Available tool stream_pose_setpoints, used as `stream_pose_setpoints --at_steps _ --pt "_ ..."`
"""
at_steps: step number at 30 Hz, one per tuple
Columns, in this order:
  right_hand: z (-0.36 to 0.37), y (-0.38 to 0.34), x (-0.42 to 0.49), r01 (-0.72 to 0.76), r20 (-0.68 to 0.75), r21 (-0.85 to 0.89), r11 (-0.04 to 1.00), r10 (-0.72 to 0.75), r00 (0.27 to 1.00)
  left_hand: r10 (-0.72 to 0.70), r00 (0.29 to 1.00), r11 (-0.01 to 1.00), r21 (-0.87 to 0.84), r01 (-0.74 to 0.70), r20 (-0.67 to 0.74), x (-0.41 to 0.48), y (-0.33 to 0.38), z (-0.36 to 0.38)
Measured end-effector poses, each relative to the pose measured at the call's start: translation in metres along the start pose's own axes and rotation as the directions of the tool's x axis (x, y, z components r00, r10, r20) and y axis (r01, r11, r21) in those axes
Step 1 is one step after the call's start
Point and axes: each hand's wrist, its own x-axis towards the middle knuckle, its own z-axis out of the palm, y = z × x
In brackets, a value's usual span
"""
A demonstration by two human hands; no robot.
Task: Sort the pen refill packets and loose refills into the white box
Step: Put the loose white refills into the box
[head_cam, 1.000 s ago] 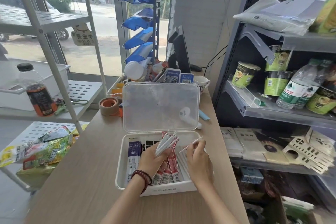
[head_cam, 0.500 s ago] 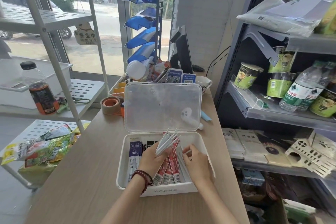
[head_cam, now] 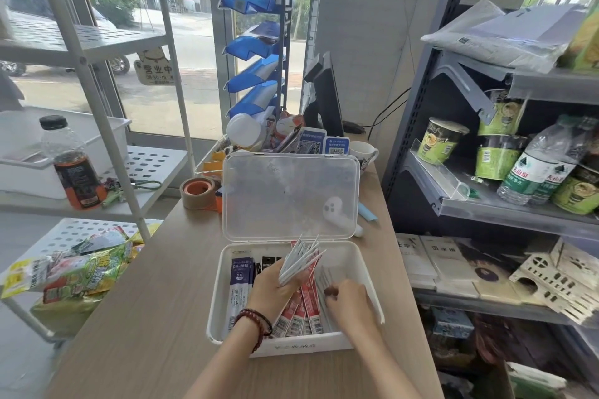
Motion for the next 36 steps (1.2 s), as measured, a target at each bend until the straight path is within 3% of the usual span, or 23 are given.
stream_pose_setpoints --at_steps 5,11,20,30,34,36 --pt "-0.017 -0.01 -0.014 0.182 -0.219 0.245 0.952 -0.128 0.967 -0.018 1.0 1.0 0.001 0.018 -0.017 0.001 -0.003 0.0" --pt "-0.024 -0.012 -0.022 0.287 -0.217 0.256 0.923 -0.235 0.948 0.002 1.0 1.0 0.018 -0.003 0.026 -0.001 -0.005 0.002" --pt "-0.021 -0.01 -0.021 0.286 -0.231 0.286 0.915 -0.224 0.947 0.043 0.995 0.998 0.043 -0.047 0.089 -0.001 -0.006 0.004" --pt "-0.023 -0.012 -0.02 0.205 -0.269 0.41 0.889 -0.097 0.958 0.0 0.993 0.999 0.046 -0.005 0.119 0.0 -0.009 0.005" --pt "-0.019 -0.008 -0.015 0.164 -0.344 0.492 0.855 0.018 0.939 -0.052 0.992 0.998 -0.013 0.053 0.113 -0.001 -0.005 0.005" --pt "-0.017 -0.007 -0.015 0.158 -0.336 0.456 0.876 0.005 0.942 -0.075 0.994 0.994 -0.067 0.081 0.085 -0.003 -0.004 0.004"
